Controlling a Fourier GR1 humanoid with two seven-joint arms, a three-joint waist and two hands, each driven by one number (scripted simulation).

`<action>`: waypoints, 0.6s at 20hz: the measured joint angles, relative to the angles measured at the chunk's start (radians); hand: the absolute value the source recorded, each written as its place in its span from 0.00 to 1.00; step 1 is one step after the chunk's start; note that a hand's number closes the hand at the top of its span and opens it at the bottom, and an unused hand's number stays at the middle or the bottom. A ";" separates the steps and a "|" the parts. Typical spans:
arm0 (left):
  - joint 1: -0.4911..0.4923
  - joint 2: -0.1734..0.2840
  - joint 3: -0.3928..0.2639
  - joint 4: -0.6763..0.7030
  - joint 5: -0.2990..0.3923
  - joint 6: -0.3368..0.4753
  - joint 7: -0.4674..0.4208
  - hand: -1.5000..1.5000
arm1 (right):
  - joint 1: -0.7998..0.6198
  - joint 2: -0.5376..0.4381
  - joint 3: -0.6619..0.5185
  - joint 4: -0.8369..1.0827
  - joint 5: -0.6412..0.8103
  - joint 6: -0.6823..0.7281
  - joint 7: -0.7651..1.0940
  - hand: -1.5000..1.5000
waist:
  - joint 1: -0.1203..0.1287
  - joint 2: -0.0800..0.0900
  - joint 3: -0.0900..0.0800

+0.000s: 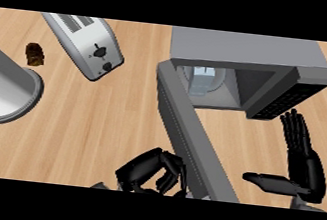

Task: Pick up the milk, place it into the microwave and close the microwave

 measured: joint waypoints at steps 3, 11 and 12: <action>-0.074 0.000 -0.104 0.070 0.044 0.120 0.004 1.00 | 0.079 -0.010 0.000 -0.137 -0.040 0.032 0.050 0.00 | -0.004 0.003 0.000; -0.253 0.007 -0.312 0.187 0.265 0.482 0.015 1.00 | 0.135 -0.059 -0.018 -0.352 -0.190 0.141 0.193 0.00 | -0.030 0.012 0.000; -0.271 0.007 -0.325 0.194 0.296 0.515 0.010 1.00 | 0.135 -0.062 -0.015 -0.368 -0.199 0.147 0.205 0.00 | -0.036 0.014 -0.001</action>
